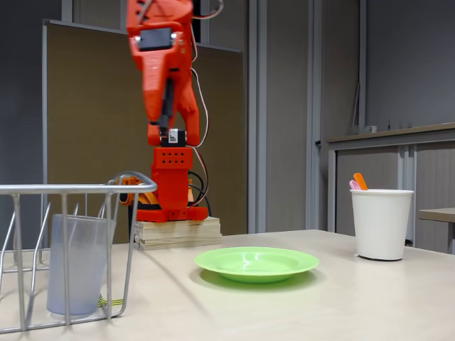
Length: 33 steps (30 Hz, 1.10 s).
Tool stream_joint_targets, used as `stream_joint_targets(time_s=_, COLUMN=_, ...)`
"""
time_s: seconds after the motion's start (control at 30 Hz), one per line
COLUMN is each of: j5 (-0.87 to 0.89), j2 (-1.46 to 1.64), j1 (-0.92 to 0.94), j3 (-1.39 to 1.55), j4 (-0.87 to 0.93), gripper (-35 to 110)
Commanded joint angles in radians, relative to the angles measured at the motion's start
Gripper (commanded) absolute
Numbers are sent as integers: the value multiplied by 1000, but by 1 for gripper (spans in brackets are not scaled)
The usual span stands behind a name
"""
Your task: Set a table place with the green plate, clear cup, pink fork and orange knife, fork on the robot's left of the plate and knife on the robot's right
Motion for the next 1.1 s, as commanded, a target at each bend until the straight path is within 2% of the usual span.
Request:
stream_joint_targets(time_s=0.0, j5=-178, j2=-17, j1=80, j3=-41, j4=8, gripper=11)
stream_joint_targets(time_s=0.3, j5=-462, j2=-198, j1=285, j3=-146, j4=-35, gripper=9)
stream_joint_targets(time_s=0.57, j5=-652, j2=-348, j1=348, j3=-215, j4=-132, gripper=13)
stream_joint_targets(time_s=0.67, j5=-701, j2=-385, j1=353, j3=-224, j4=-164, gripper=1)
stream_joint_targets(time_s=0.83, j5=-738, j2=-390, j1=353, j3=-216, j4=-137, gripper=1)
stream_joint_targets(time_s=0.87, j5=-749, j2=-387, j1=353, j3=-210, j4=-133, gripper=8)
stream_joint_targets(time_s=1.07, j5=-733, j2=-399, j1=354, j3=-210, j4=-124, gripper=34)
